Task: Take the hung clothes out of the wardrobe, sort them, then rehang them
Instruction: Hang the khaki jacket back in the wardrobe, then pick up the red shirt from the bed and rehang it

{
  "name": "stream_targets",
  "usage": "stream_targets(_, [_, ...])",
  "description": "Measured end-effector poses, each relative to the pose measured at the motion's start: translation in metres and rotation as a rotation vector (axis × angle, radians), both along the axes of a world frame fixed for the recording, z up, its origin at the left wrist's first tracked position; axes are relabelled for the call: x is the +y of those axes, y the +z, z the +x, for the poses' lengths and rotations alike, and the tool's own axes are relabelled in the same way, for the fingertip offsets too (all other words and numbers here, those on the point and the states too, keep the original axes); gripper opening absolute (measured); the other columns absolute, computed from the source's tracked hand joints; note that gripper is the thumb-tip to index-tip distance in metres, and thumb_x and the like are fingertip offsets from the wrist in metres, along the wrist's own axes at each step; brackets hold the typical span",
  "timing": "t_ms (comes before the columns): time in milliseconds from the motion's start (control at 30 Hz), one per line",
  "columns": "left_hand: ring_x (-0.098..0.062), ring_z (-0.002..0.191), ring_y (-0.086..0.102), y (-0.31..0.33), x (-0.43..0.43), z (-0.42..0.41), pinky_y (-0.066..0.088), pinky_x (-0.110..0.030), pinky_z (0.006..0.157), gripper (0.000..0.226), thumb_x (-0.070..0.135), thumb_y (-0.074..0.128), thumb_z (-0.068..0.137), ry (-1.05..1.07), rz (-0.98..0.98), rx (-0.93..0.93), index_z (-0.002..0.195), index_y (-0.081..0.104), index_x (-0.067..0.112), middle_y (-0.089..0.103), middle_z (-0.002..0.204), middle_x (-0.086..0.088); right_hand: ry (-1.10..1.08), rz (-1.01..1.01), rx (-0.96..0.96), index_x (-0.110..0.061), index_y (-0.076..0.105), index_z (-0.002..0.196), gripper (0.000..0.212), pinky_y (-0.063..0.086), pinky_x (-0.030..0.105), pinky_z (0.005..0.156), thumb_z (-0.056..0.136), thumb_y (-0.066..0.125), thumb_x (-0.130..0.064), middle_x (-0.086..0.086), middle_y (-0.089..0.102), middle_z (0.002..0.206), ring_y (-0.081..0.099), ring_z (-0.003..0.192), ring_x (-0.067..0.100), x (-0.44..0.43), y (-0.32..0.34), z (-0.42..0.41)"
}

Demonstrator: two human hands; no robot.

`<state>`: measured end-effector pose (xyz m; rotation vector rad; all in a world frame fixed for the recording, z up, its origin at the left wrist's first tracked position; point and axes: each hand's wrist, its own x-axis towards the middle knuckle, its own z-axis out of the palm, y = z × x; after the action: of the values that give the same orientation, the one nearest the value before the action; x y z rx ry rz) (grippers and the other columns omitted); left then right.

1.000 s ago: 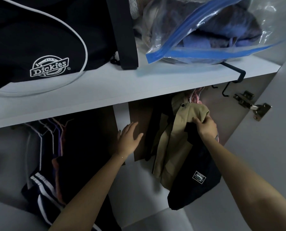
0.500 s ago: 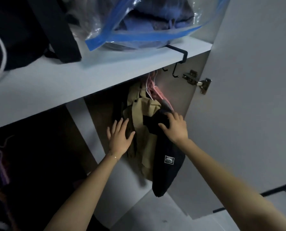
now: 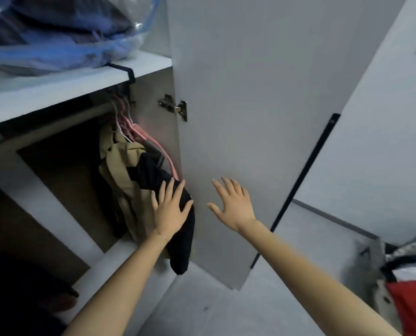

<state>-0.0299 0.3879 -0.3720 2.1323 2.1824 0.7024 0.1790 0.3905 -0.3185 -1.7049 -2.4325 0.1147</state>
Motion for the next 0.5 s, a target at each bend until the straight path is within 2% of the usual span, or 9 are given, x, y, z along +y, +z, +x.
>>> stream_targets(100, [-0.031, 0.147, 0.026, -0.004, -0.016, 0.058, 0.018, -0.060, 0.116, 0.069, 0.061, 0.036, 0.091, -0.058, -0.010, -0.001, 0.151, 0.039, 0.027, 0.037, 0.156, -0.008, -0.057, -0.026, 0.025, -0.030, 0.008, 0.157, 0.071, 0.013, 0.042, 0.120, 0.098, 0.031, -0.062, 0.003, 0.012, 0.163, 0.009, 0.150, 0.027, -0.029, -0.004, 0.058])
stream_targets(300, [-0.028, 0.150, 0.020, -0.020, -0.058, 0.186, 0.009, -0.055, 0.119, 0.075, 0.066, 0.018, 0.091, -0.200, -0.072, 0.006, 0.154, 0.030, 0.029, 0.031, 0.160, -0.004, -0.203, -0.043, 0.045, -0.029, 0.011, 0.156, 0.069, 0.011, 0.041, 0.120, 0.099, 0.035, -0.057, 0.002, 0.011, 0.164, 0.007, 0.150, 0.026, -0.091, -0.017, 0.185])
stream_targets(433, [-0.028, 0.149, 0.022, -0.028, -0.081, 0.265, 0.009, -0.054, 0.119, 0.064, 0.058, 0.034, 0.098, -0.314, -0.101, -0.043, 0.155, 0.030, 0.028, 0.034, 0.158, -0.003, -0.367, -0.069, 0.025, -0.030, 0.009, 0.156, 0.069, 0.012, 0.043, 0.121, 0.098, 0.034, -0.058, 0.003, 0.007, 0.164, 0.005, 0.151, 0.027, -0.126, -0.028, 0.266])
stream_targets(500, [-0.026, 0.148, 0.022, -0.029, -0.090, 0.303, 0.012, -0.052, 0.120, 0.064, 0.059, 0.035, 0.098, -0.373, -0.125, -0.064, 0.154, 0.030, 0.029, 0.034, 0.158, -0.002, -0.437, -0.084, 0.019, -0.030, 0.009, 0.156, 0.070, 0.012, 0.044, 0.121, 0.098, 0.035, -0.058, 0.003, 0.007, 0.164, 0.005, 0.151, 0.028, -0.142, -0.031, 0.304])
